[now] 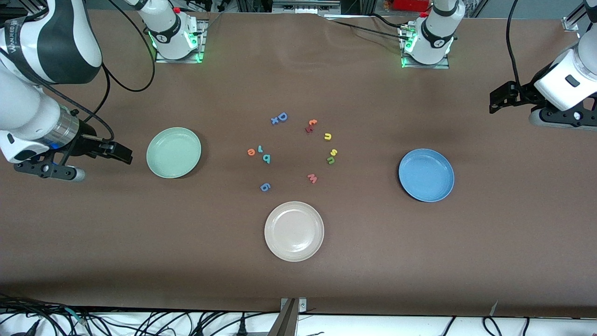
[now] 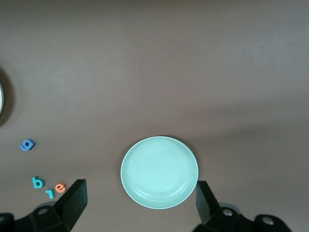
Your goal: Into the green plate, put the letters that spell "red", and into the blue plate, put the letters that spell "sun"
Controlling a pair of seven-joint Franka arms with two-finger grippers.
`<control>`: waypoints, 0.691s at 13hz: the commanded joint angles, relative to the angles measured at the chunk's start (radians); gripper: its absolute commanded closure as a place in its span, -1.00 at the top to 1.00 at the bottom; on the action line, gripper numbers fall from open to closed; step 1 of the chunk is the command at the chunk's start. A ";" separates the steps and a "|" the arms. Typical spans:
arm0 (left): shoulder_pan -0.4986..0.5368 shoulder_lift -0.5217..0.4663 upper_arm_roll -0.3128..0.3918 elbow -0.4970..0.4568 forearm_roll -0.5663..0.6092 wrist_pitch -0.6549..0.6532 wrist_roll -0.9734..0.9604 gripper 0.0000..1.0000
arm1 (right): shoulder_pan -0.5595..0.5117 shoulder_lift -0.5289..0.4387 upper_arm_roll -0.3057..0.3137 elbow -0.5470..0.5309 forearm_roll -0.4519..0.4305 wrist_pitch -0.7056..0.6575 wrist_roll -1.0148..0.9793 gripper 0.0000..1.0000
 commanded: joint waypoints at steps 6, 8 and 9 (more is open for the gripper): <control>0.006 -0.006 -0.002 0.008 -0.031 -0.002 0.013 1.00 | -0.002 -0.012 0.003 0.001 0.001 -0.015 0.004 0.99; 0.006 -0.006 -0.002 0.008 -0.031 -0.002 0.013 1.00 | -0.002 -0.011 0.001 0.001 -0.001 -0.015 0.005 0.99; 0.006 -0.008 -0.002 0.008 -0.031 -0.002 0.013 1.00 | -0.002 -0.012 0.003 -0.002 -0.001 -0.017 0.008 0.99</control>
